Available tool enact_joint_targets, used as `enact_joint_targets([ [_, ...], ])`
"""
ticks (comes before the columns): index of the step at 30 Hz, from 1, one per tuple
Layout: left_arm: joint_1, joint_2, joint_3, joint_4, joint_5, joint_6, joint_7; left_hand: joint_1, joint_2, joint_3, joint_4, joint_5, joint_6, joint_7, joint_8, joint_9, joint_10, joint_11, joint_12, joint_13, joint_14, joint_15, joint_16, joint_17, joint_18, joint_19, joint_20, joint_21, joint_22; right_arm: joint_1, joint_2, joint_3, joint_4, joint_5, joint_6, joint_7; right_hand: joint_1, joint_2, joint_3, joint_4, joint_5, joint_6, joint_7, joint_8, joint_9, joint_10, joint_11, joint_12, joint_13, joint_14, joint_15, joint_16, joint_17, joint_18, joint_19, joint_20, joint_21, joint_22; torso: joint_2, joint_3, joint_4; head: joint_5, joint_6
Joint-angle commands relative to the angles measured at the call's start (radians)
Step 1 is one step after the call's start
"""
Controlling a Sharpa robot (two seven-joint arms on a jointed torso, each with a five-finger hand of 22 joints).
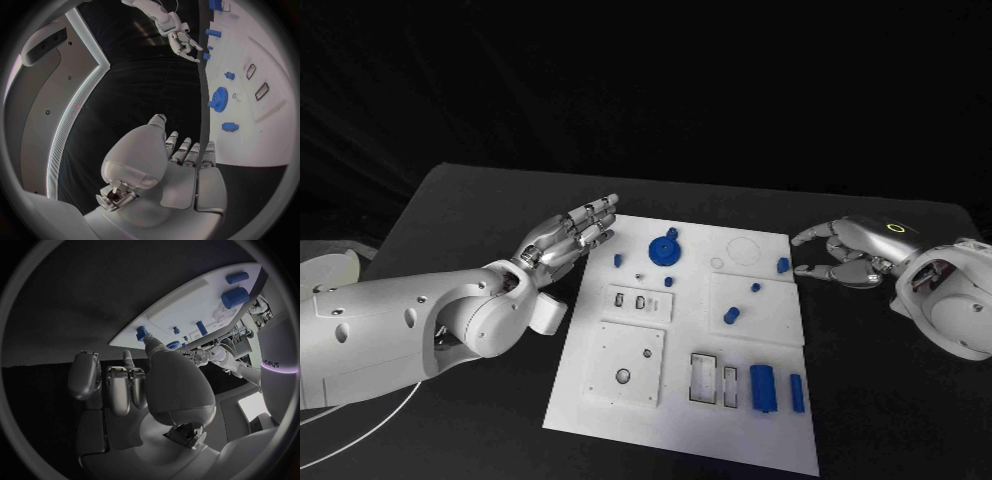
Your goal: Assemble the parts on the task board
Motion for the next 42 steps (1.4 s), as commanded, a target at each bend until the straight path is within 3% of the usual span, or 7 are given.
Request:
enact_joint_targets([
  [1, 0.0, 0.003, 0.0, 0.0, -0.001, 0.015, 0.017, 0.01, 0.0, 0.005, 0.001, 0.007, -0.001, -0.008, 0.001, 0.0, -0.001, 0.005, 0.007, 0.001, 0.001, 0.009, 0.006, 0.002, 0.008, 0.0, 0.008, 0.005, 0.001, -0.005, 0.003, 0.0, -0.007, -0.019, -0.001, 0.015, -0.006, -0.008, -0.004, 0.004, -0.006, 0.004, 0.003, -0.002, -0.001, 0.103, 0.001, 0.004, 0.263, 0.086, 0.0, -0.006, 0.194, -0.003, -0.005, -0.004, -0.006, 0.022, 0.001, 0.0, 0.0013, -0.001, 0.0],
  [24, 0.0, 0.004, 0.0, -0.003, 0.004, 0.019, 0.015, 0.012, 0.0, 0.007, 0.0, 0.008, -0.001, -0.009, 0.001, 0.0, 0.0, 0.008, 0.008, 0.002, 0.007, 0.014, 0.013, 0.004, 0.008, 0.001, 0.011, 0.006, 0.002, -0.034, 0.047, 0.0, -0.035, -0.022, -0.022, 0.02, 0.031, -0.008, -0.008, 0.007, 0.008, 0.058, 0.011, 0.026, 0.008, 0.103, 0.007, 0.004, 0.263, 0.084, 0.005, -0.017, 0.184, -0.001, -0.009, -0.001, -0.025, 0.018, 0.002, 0.0006, -0.0007, 0.002, -0.004],
  [27, 0.0, 0.005, 0.0, -0.004, 0.006, 0.02, 0.014, 0.012, 0.0, 0.007, 0.0, 0.008, -0.001, -0.009, 0.001, 0.0, 0.0, 0.008, 0.008, 0.002, 0.007, 0.014, 0.013, 0.004, 0.007, 0.001, 0.011, 0.006, 0.002, -0.036, 0.05, 0.0, -0.037, -0.022, -0.022, 0.019, 0.037, -0.005, -0.007, 0.007, 0.024, 0.067, 0.011, 0.031, 0.011, 0.103, 0.007, 0.004, 0.263, 0.084, 0.005, -0.018, 0.182, 0.0, -0.009, 0.0, -0.028, 0.018, 0.002, 0.0003, -0.0003, 0.002, -0.005],
  [35, 0.0, 0.007, 0.0, -0.007, 0.007, 0.023, 0.011, 0.012, 0.0, 0.007, -0.001, 0.008, -0.002, -0.009, 0.001, 0.0, 0.0, 0.009, 0.009, 0.002, 0.008, 0.015, 0.015, 0.005, 0.007, 0.001, 0.012, 0.006, 0.002, -0.037, 0.059, 0.0, -0.043, -0.022, -0.027, 0.019, 0.06, 0.0, -0.001, 0.001, 0.132, 0.093, 0.012, 0.042, 0.02, 0.103, 0.007, 0.004, 0.263, 0.084, 0.006, -0.019, 0.182, 0.0, -0.008, 0.001, -0.033, 0.021, 0.002, 0.0007, -0.0006, 0.001, -0.006],
  [42, 0.0, 0.008, 0.0, -0.01, 0.008, 0.024, 0.009, 0.012, 0.0, 0.007, -0.001, 0.008, -0.002, -0.009, 0.001, 0.0, 0.0, 0.009, 0.009, 0.002, 0.008, 0.015, 0.015, 0.005, 0.007, 0.001, 0.012, 0.006, 0.002, -0.037, 0.065, 0.0, -0.047, -0.022, -0.033, 0.019, 0.068, 0.001, 0.003, -0.002, 0.162, 0.106, 0.011, 0.048, 0.026, 0.103, 0.007, 0.004, 0.263, 0.084, 0.005, -0.02, 0.181, 0.0, -0.007, 0.0, -0.035, 0.023, 0.002, 0.0007, -0.0003, 0.001, -0.008],
])
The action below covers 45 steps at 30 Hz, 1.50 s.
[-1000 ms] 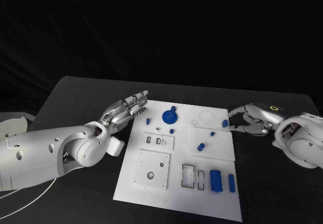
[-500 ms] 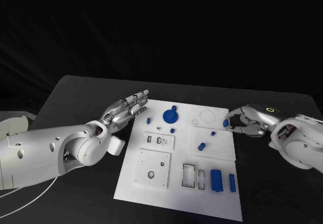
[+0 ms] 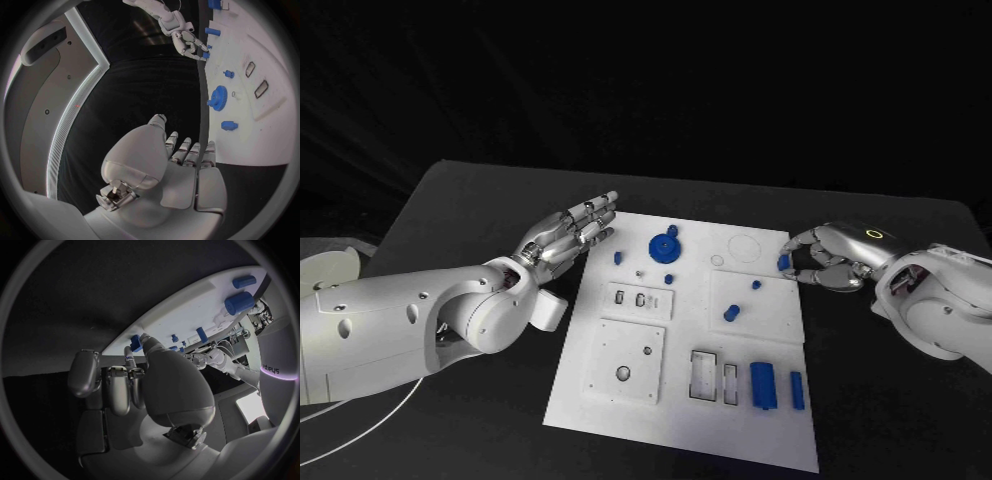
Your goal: Assemble the parts on the task board
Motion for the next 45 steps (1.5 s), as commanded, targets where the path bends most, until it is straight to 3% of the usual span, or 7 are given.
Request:
enact_joint_targets([
  [1, 0.0, 0.003, 0.0, -0.001, 0.002, 0.022, 0.009, 0.012, 0.0, 0.007, 0.0, 0.004, 0.001, -0.005, 0.001, 0.0, 0.0, 0.009, 0.005, 0.002, 0.001, 0.008, 0.005, 0.001, 0.007, 0.001, 0.005, 0.006, 0.001, -0.001, 0.004, 0.0, -0.003, -0.011, -0.013, 0.003, 0.013, -0.001, 0.003, -0.003, 0.006, 0.006, 0.0, 0.005, 0.002, 0.103, 0.007, 0.004, 0.263, 0.084, 0.005, -0.005, 0.181, 0.0, -0.003, 0.004, -0.002, 0.024, 0.0, 0.0001, -0.0003, 0.0, -0.001],
  [19, 0.0, 0.007, 0.0, -0.003, 0.002, 0.027, 0.001, 0.013, 0.0, 0.008, -0.001, 0.004, 0.001, -0.004, 0.0, 0.0, 0.0, 0.01, 0.005, 0.002, 0.001, 0.01, 0.006, 0.001, 0.007, 0.001, 0.006, 0.006, 0.001, -0.001, 0.018, 0.0, -0.017, -0.011, -0.022, -0.01, 0.015, 0.003, 0.005, -0.003, -0.002, 0.03, -0.001, 0.017, 0.011, 0.103, 0.006, 0.004, 0.263, 0.083, 0.005, -0.011, 0.176, 0.001, -0.005, 0.004, -0.01, 0.022, 0.0, -0.0004, 0.0002, 0.0, -0.002],
  [30, -0.001, 0.009, 0.0, -0.005, 0.002, 0.03, -0.002, 0.013, 0.0, 0.008, -0.001, 0.004, 0.001, -0.004, 0.0, 0.0, 0.0, 0.01, 0.005, 0.002, 0.001, 0.01, 0.006, 0.001, 0.007, 0.001, 0.006, 0.006, 0.001, -0.001, 0.023, 0.0, -0.017, -0.003, -0.034, -0.004, 0.04, 0.011, 0.018, -0.025, 0.055, 0.125, -0.015, 0.066, 0.049, 0.103, -0.004, 0.004, 0.263, 0.081, -0.002, -0.017, 0.17, 0.003, -0.007, -0.002, -0.022, 0.022, -0.001, 0.0001, -0.0003, -0.001, -0.007],
  [38, -0.002, 0.011, 0.0, -0.007, 0.003, 0.031, -0.003, 0.013, 0.0, 0.008, -0.001, 0.004, 0.002, -0.003, 0.001, 0.0, 0.0, 0.011, 0.005, 0.002, 0.002, 0.011, 0.006, 0.001, 0.007, 0.002, 0.007, 0.006, 0.001, -0.001, 0.026, 0.0, -0.016, 0.005, -0.043, 0.002, 0.043, 0.011, 0.02, -0.029, 0.063, 0.137, -0.019, 0.073, 0.058, 0.103, -0.007, 0.004, 0.263, 0.081, -0.005, -0.019, 0.169, 0.003, -0.007, -0.004, -0.024, 0.023, -0.001, 0.0, -0.0001, -0.002, -0.008],
  [45, -0.003, 0.009, 0.0, -0.007, 0.003, 0.03, -0.001, 0.013, 0.0, 0.008, -0.001, 0.004, 0.002, -0.003, 0.001, 0.0, 0.0, 0.011, 0.005, 0.002, 0.002, 0.011, 0.006, 0.001, 0.007, 0.002, 0.007, 0.006, 0.001, 0.0, 0.028, 0.001, -0.002, 0.006, -0.095, 0.005, 0.042, 0.009, 0.019, -0.029, 0.064, 0.138, -0.018, 0.074, 0.06, 0.103, -0.007, 0.004, 0.263, 0.08, -0.005, -0.021, 0.166, 0.003, -0.007, -0.004, -0.025, 0.023, 0.0, 0.0008, -0.0017, 0.007, -0.005],
])
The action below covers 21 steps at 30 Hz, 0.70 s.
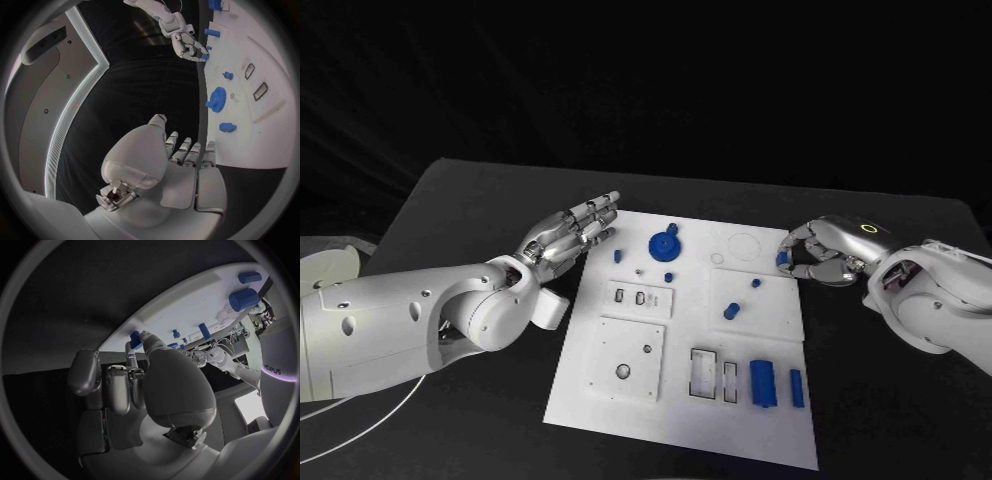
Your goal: Assemble the parts on the task board
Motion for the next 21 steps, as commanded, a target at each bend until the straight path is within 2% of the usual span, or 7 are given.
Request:
enact_joint_targets([
  [1, -0.001, 0.0, 0.0, 0.001, 0.0, 0.021, 0.009, 0.013, 0.0, 0.006, 0.002, 0.004, 0.002, -0.003, 0.0, 0.0, 0.0, 0.004, 0.005, 0.001, -0.002, 0.007, 0.006, 0.002, 0.007, 0.002, 0.007, 0.006, 0.002, 0.001, 0.004, 0.002, 0.019, 0.001, -0.069, 0.007, 0.007, -0.002, 0.001, -0.006, 0.004, 0.015, -0.004, 0.004, 0.014, 0.103, -0.008, 0.004, 0.263, 0.08, -0.005, -0.006, 0.166, 0.003, -0.003, -0.001, -0.005, 0.023, 0.001, 0.0009, -0.0018, 0.008, 0.0],
  [3, -0.001, 0.0, 0.0, 0.001, 0.0, 0.022, 0.009, 0.013, 0.0, 0.006, 0.002, 0.004, 0.001, -0.002, 0.0, 0.0, 0.0, 0.004, 0.006, 0.001, -0.002, 0.008, 0.007, 0.002, 0.007, 0.002, 0.007, 0.006, 0.002, 0.005, 0.008, 0.004, 0.037, 0.001, -0.089, 0.008, 0.006, -0.003, 0.0, -0.006, 0.007, 0.016, -0.003, 0.005, 0.015, 0.103, -0.007, 0.004, 0.263, 0.08, -0.005, -0.005, 0.167, 0.003, -0.003, -0.001, -0.005, 0.023, 0.002, 0.0009, -0.0004, 0.007, -0.002],
  [7, -0.002, 0.0, 0.0, 0.002, 0.0, 0.023, 0.009, 0.013, 0.0, 0.006, 0.002, 0.004, 0.001, -0.002, 0.0, 0.0, 0.0, 0.005, 0.006, 0.001, -0.001, 0.008, 0.007, 0.002, 0.007, 0.002, 0.008, 0.006, 0.002, 0.028, 0.023, 0.008, 0.09, 0.001, -0.106, 0.005, 0.004, -0.006, -0.001, -0.005, 0.013, 0.02, -0.002, 0.007, 0.019, 0.103, -0.007, 0.004, 0.263, 0.081, -0.005, -0.005, 0.167, 0.003, -0.002, -0.002, -0.005, 0.023, 0.004, 0.0021, 0.0006, 0.008, -0.006],
  [11, -0.003, 0.001, 0.0, 0.002, 0.0, 0.024, 0.01, 0.013, 0.0, 0.006, 0.002, 0.004, 0.002, -0.002, 0.001, 0.001, 0.0, 0.005, 0.006, 0.001, -0.001, 0.008, 0.008, 0.002, 0.007, 0.002, 0.008, 0.006, 0.002, 0.04, 0.039, 0.01, 0.126, 0.001, -0.102, 0.002, 0.003, -0.006, -0.001, -0.005, 0.014, 0.022, -0.003, 0.008, 0.02, 0.103, -0.007, 0.004, 0.263, 0.081, -0.005, -0.004, 0.168, 0.003, -0.002, -0.002, -0.005, 0.024, 0.006, 0.0018, 0.0022, 0.004, -0.009],
  [14, -0.003, 0.002, 0.0, 0.003, 0.0, 0.024, 0.01, 0.013, 0.0, 0.006, 0.002, 0.005, 0.002, -0.002, 0.001, 0.001, 0.0, 0.005, 0.007, 0.001, -0.001, 0.009, 0.008, 0.002, 0.007, 0.002, 0.008, 0.007, 0.002, 0.046, 0.069, 0.011, 0.144, 0.008, -0.077, 0.002, 0.005, -0.006, 0.0, -0.006, 0.017, 0.024, -0.004, 0.009, 0.022, 0.103, -0.007, 0.004, 0.263, 0.081, -0.005, -0.004, 0.168, 0.003, -0.002, -0.002, -0.006, 0.023, 0.009, 0.0011, 0.0025, -0.003, -0.011],
  [17, -0.003, 0.003, 0.0, 0.004, 0.0, 0.026, 0.008, 0.013, 0.0, 0.007, 0.002, 0.005, 0.002, -0.002, 0.001, 0.001, 0.0, 0.005, 0.007, 0.001, -0.001, 0.009, 0.008, 0.002, 0.007, 0.002, 0.008, 0.007, 0.002, 0.039, 0.102, 0.012, 0.14, 0.015, -0.055, 0.004, 0.007, -0.006, 0.002, -0.008, 0.019, 0.026, -0.004, 0.01, 0.023, 0.103, -0.007, 0.004, 0.263, 0.081, -0.005, -0.004, 0.168, 0.004, -0.003, -0.002, -0.009, 0.022, 0.01, 0.001, 0.0006, -0.003, -0.012],
  [21, -0.003, 0.005, 0.0, 0.004, 0.001, 0.027, 0.007, 0.013, 0.0, 0.007, 0.002, 0.005, 0.002, -0.002, 0.001, 0.001, 0.0, 0.005, 0.007, 0.001, -0.001, 0.009, 0.008, 0.002, 0.007, 0.002, 0.008, 0.007, 0.002, 0.015, 0.155, 0.012, 0.118, 0.019, -0.029, 0.008, 0.008, -0.006, 0.003, -0.01, 0.021, 0.028, -0.004, 0.011, 0.025, 0.103, -0.005, 0.004, 0.263, 0.081, -0.005, -0.006, 0.166, 0.005, -0.004, -0.002, -0.012, 0.021, 0.01, 0.0003, -0.0018, -0.001, -0.014],
])
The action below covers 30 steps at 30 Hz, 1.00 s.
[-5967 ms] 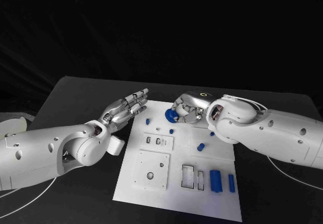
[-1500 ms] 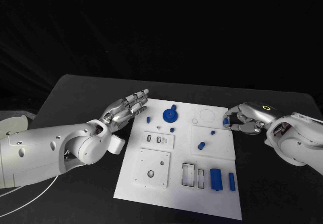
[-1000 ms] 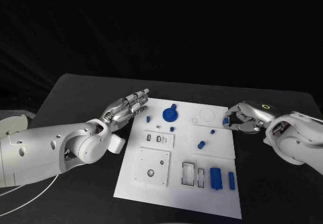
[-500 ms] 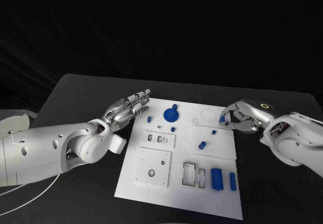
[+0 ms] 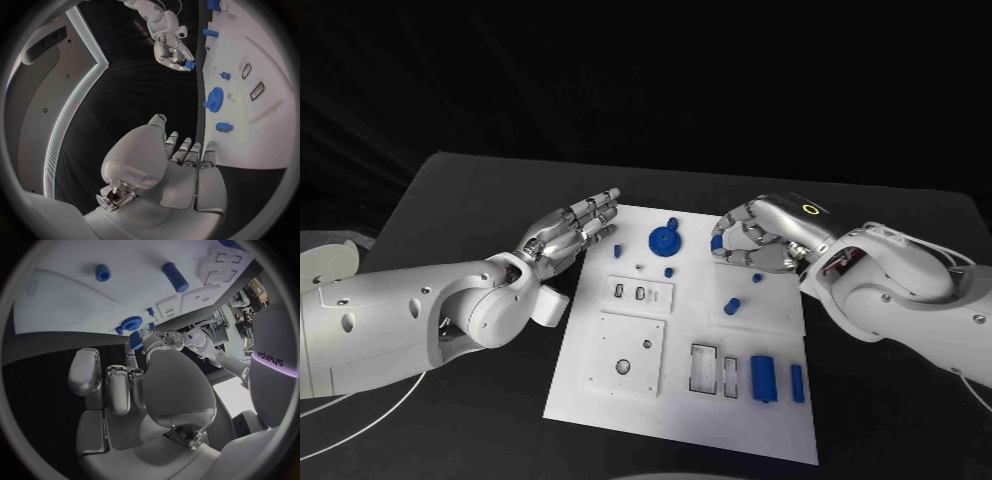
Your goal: Assemble the parts on the task board
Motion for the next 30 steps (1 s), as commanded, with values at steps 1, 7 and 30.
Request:
enact_joint_targets([
  [1, 0.0, 0.004, 0.0, 0.002, 0.0, 0.025, 0.007, 0.013, 0.0, 0.007, 0.002, 0.005, 0.002, -0.002, 0.001, 0.001, 0.0, 0.005, 0.007, 0.002, -0.001, 0.009, 0.004, 0.001, 0.007, -0.001, 0.005, 0.007, 0.001, -0.02, 0.039, -0.001, -0.023, 0.009, 0.046, 0.007, 0.01, -0.005, 0.001, -0.005, 0.007, 0.021, -0.011, 0.005, 0.026, 0.103, -0.004, 0.004, 0.263, 0.081, -0.004, -0.006, 0.165, 0.005, -0.004, -0.002, -0.009, 0.02, 0.001, -0.0011, -0.0028, 0.002, -0.003],
  [7, 0.0, 0.005, 0.001, 0.003, 0.0, 0.026, 0.007, 0.014, 0.0, 0.007, 0.001, 0.005, 0.002, -0.002, 0.001, 0.001, 0.001, 0.007, 0.008, 0.002, -0.001, 0.01, 0.005, 0.001, 0.007, -0.001, 0.006, 0.007, 0.001, -0.057, 0.13, 0.0, -0.068, 0.002, 0.082, 0.006, 0.01, -0.006, 0.001, -0.006, 0.008, 0.021, -0.01, 0.004, 0.027, 0.103, -0.002, 0.004, 0.263, 0.079, -0.003, -0.014, 0.158, 0.008, -0.009, -0.002, -0.022, 0.014, 0.0, 0.0, 0.004, -0.003, -0.005],
  [30, 0.0, 0.005, 0.001, -0.001, 0.001, 0.028, 0.006, 0.014, 0.0, 0.009, 0.001, 0.006, 0.002, -0.002, 0.001, 0.001, 0.001, 0.008, 0.008, 0.002, 0.0, 0.011, 0.005, 0.001, 0.007, 0.0, 0.007, 0.007, 0.002, -0.1, 0.191, 0.003, -0.077, -0.019, 0.096, -0.003, 0.011, -0.01, 0.002, -0.012, 0.009, 0.013, -0.004, -0.002, 0.03, 0.103, 0.003, 0.004, 0.263, 0.077, 0.002, -0.023, 0.15, 0.01, -0.015, 0.001, -0.037, 0.007, -0.001, 0.0004, 0.0033, 0.004, -0.017],
])
